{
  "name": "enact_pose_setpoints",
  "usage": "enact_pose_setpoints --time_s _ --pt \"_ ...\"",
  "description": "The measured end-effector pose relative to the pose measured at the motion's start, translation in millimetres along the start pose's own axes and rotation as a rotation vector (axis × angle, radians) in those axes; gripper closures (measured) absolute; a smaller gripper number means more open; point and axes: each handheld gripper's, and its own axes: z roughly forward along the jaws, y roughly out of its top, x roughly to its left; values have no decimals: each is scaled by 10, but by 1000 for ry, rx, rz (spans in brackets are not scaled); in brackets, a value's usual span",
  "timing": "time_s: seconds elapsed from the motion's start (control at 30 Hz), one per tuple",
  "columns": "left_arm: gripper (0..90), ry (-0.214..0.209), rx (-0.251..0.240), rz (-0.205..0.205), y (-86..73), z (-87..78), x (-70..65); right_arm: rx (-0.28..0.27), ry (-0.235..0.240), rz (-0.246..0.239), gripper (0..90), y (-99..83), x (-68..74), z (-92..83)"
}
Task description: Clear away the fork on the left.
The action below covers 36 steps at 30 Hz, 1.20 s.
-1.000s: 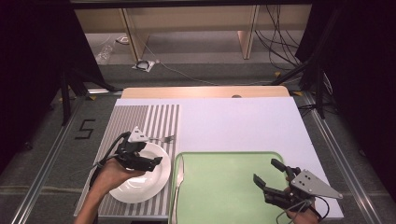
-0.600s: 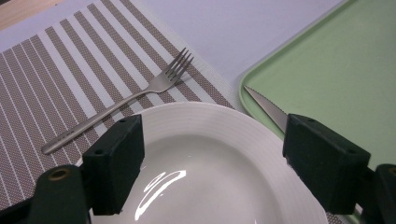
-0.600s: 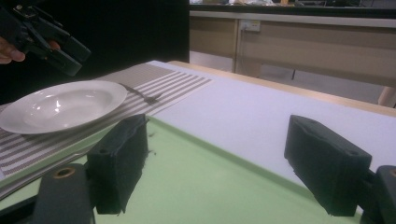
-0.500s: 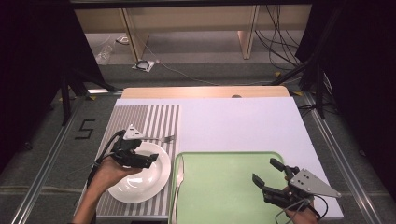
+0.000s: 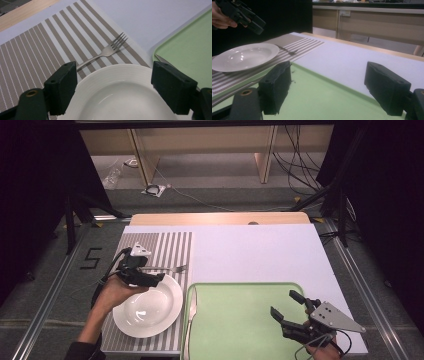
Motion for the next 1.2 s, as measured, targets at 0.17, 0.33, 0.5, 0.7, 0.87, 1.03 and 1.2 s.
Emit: enact_pose_setpoints --time_s 0.17,0.33,0.5,0.7,0.87,1.03,1.2 --pt "212 13 41 15 64 112 116 3 0 4 222 -2 -2 5" --pt "215 28 71 28 126 201 205 4 -1 2 222 -1 -7 2" --pt "216 38 99 45 189 285 278 4 2 3 222 0 -4 4" --pt "217 41 125 54 260 409 372 5 5 3 222 0 -2 8" --pt "217 41 155 62 311 509 439 6 4 1 222 1 -8 4" --pt "217 43 187 65 302 627 512 5 8 4 222 0 -2 8" --pt "216 47 225 63 291 727 570 7 8 3 222 0 -6 8"
